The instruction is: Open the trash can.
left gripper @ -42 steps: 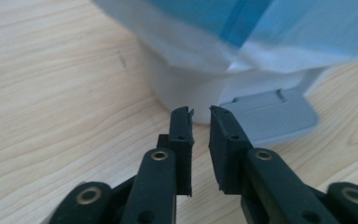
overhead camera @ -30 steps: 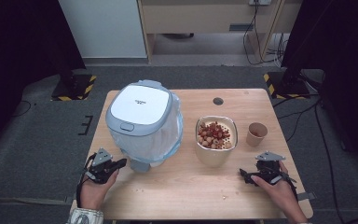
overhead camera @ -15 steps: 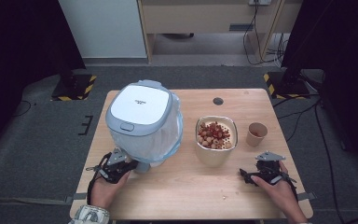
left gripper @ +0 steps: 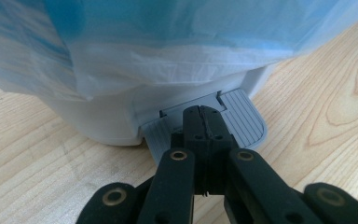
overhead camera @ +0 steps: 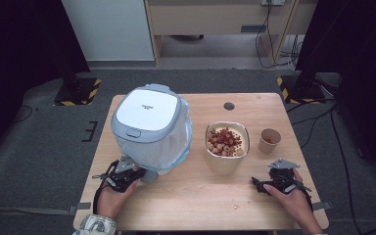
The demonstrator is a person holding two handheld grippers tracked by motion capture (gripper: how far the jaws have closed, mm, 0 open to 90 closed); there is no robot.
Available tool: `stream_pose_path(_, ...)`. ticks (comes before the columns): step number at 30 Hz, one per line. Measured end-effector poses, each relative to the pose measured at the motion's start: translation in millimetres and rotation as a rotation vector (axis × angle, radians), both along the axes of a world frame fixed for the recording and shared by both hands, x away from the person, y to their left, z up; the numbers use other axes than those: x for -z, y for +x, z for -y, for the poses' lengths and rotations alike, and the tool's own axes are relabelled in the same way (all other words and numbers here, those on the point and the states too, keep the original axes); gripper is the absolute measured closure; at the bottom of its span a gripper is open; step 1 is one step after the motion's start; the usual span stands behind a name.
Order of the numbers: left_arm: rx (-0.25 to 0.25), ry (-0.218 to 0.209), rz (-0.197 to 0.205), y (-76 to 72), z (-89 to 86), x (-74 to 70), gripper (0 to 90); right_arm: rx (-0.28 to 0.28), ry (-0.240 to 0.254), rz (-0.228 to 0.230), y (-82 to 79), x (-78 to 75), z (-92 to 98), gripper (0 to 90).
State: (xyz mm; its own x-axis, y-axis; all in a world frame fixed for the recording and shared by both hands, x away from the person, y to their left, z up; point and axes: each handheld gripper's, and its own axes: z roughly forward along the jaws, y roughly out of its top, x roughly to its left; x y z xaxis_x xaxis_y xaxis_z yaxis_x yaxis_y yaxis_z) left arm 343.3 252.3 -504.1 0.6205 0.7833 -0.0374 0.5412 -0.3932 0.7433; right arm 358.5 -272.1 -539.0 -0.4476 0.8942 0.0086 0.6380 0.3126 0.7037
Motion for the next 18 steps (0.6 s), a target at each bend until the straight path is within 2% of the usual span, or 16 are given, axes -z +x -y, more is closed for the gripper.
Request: stream_pose_path(18,-0.011,0.027,-0.002,0.6,2.9,1.5,90.0,-0.001,0.000,0.000,-0.1,0.0,0.1,0.8)
